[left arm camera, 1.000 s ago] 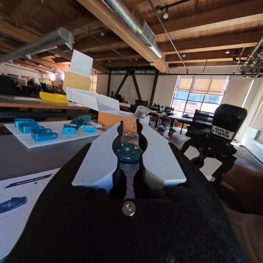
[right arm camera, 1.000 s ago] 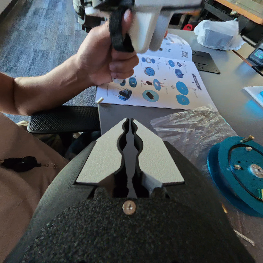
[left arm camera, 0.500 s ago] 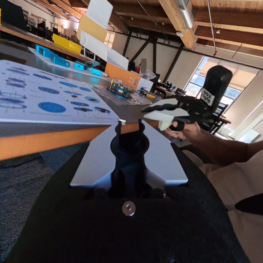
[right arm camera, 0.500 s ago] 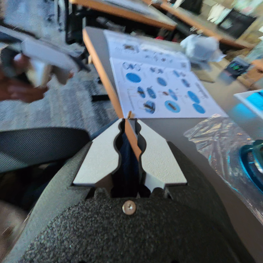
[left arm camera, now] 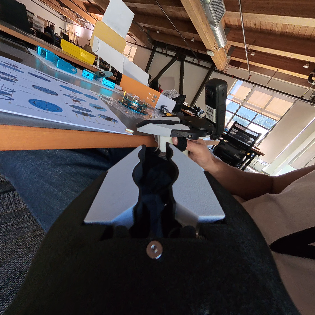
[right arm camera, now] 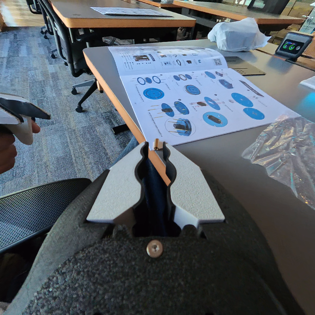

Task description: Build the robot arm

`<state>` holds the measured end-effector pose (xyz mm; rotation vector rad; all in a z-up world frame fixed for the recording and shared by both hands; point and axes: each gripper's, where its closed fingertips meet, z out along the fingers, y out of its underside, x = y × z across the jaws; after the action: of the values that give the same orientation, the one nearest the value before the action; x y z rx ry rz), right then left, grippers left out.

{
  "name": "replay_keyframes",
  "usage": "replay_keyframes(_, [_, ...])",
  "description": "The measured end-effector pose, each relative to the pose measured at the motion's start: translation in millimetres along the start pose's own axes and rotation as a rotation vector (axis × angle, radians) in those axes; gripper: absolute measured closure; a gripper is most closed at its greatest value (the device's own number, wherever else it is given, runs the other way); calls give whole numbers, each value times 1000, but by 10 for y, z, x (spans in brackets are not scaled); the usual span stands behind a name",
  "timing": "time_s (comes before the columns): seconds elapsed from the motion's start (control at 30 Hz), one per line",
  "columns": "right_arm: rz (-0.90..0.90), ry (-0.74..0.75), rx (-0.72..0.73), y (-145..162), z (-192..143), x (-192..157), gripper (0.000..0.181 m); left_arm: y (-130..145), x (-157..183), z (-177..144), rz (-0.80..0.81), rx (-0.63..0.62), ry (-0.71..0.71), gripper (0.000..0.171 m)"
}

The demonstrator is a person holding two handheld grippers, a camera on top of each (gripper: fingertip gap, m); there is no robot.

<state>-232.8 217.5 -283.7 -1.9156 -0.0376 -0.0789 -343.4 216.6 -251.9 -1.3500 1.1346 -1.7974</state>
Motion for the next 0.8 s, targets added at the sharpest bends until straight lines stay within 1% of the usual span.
replay_keyframes(0.1, [-8, 3, -27, 13, 33, 21, 170, -13, 69, 90, -17, 6, 32, 148])
replay_keyframes(0.13, [-13, 2, -38, 25, 54, 19, 169, -6, 90, 119, -23, 5, 43, 148])
replay_keyframes(0.17, [-15, 12, -50, 40, 77, 34, 165, 3, 108, 147, -28, 3, 53, 148])
replay_keyframes(0.27, [-16, 18, -81, 74, 118, 44, 166, 26, 135, 210, -25, -12, 67, 148])
replay_keyframes(0.33, [-23, 16, -105, 94, 130, 36, 166, 16, 119, 224, 7, -21, 57, 148])
replay_keyframes(0.4, [-30, 25, -115, 96, 135, 49, 174, -6, 48, 231, 77, -42, 24, 148])
replay_keyframes(0.47, [-16, 2, -135, 97, 135, 43, 176, 1, -94, 254, 214, -108, -37, 148])
replay_keyframes(0.5, [-3, -36, -148, 95, 128, 16, 176, 2, -188, 272, 312, -155, -84, 147])
replay_keyframes(0.57, [12, -113, -161, 50, 80, -15, 175, -53, -350, 332, 567, -239, -186, 144])
replay_keyframes(0.6, [8, -157, -162, 5, 42, -9, 176, -70, -391, 387, 700, -288, -216, 144])
replay_keyframes(0.63, [4, -203, -182, -33, -2, 22, 175, -56, -401, 463, 821, -350, -217, 144])
replay_keyframes(0.67, [6, -309, -192, -101, -74, -17, 175, -26, -376, 552, 931, -404, -191, 144])
replay_keyframes(0.7, [26, -455, -195, -188, -186, -114, 176, 0, -338, 643, 1037, -446, -158, 144])
replay_keyframes(0.73, [51, -545, -234, -234, -286, -145, 176, 6, -314, 733, 1142, -479, -143, 144])
replay_keyframes(0.77, [44, -580, -276, -256, -353, -121, 176, -15, -285, 821, 1239, -493, -136, 142])
replay_keyframes(0.8, [12, -596, -288, -297, -410, -96, 176, -57, -233, 908, 1319, -485, -128, 142])
